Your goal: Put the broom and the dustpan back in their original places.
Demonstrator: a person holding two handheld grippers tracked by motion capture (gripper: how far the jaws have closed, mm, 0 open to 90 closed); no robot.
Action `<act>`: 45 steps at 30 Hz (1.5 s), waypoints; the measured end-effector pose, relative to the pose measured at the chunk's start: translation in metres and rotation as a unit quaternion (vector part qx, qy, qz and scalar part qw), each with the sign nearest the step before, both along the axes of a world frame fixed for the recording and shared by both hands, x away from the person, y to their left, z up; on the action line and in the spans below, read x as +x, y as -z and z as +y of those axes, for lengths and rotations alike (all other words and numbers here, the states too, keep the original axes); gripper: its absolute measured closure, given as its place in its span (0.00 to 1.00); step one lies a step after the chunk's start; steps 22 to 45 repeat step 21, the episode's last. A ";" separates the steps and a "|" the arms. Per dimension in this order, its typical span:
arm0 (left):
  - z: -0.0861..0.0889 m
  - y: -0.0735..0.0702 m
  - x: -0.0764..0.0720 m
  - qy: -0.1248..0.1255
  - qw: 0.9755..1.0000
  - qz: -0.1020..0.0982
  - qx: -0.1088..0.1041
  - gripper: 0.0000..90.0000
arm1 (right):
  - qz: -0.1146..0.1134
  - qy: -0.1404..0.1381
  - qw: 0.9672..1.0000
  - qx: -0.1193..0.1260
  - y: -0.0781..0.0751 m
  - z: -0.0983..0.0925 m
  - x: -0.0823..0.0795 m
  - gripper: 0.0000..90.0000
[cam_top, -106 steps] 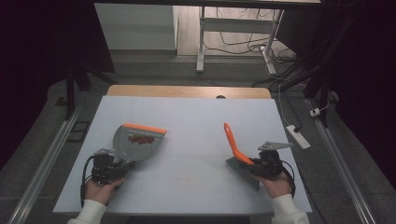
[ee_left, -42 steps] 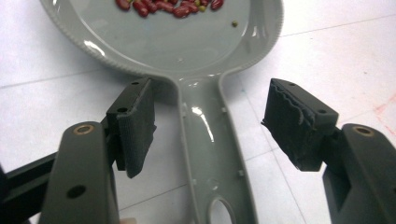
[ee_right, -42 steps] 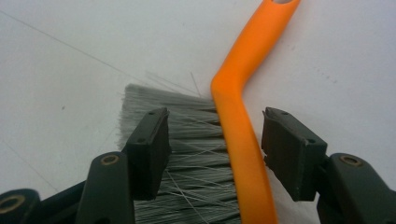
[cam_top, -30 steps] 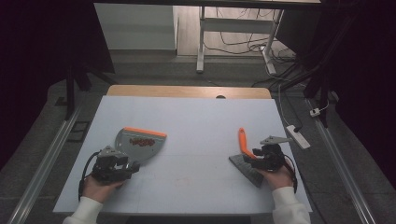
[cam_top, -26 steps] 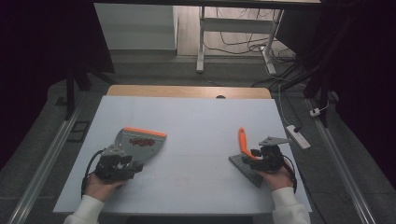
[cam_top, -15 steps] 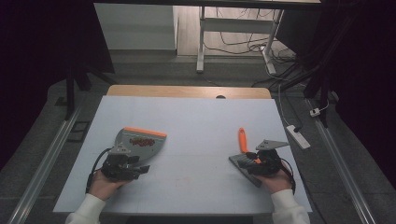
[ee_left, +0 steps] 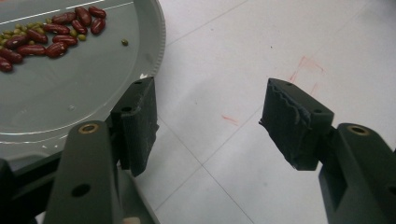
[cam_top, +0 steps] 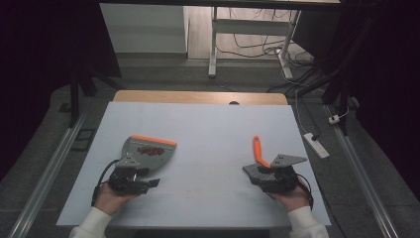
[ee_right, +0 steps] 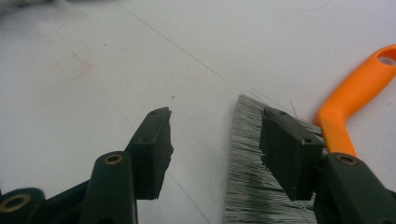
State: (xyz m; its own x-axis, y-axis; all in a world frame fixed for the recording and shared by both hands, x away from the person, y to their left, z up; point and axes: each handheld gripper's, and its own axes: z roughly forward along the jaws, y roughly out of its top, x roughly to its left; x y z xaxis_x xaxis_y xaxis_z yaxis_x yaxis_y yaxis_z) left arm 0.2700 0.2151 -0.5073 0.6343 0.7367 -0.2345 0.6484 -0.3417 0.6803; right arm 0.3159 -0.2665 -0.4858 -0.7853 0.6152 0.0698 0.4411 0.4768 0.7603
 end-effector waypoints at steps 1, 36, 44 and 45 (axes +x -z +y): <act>0.000 0.000 0.000 -0.001 1.000 0.001 0.000 0.41 | -0.001 0.000 1.000 0.002 0.000 -0.001 0.000 0.49; -0.001 0.001 0.001 0.001 1.000 0.004 0.000 0.40 | -0.013 0.002 1.000 0.006 -0.003 -0.004 -0.001 0.49; -0.001 0.001 0.001 0.001 1.000 0.004 0.000 0.40 | -0.013 0.002 1.000 0.006 -0.003 -0.004 -0.001 0.49; -0.001 0.001 0.001 0.001 1.000 0.004 0.000 0.40 | -0.013 0.002 1.000 0.006 -0.003 -0.004 -0.001 0.49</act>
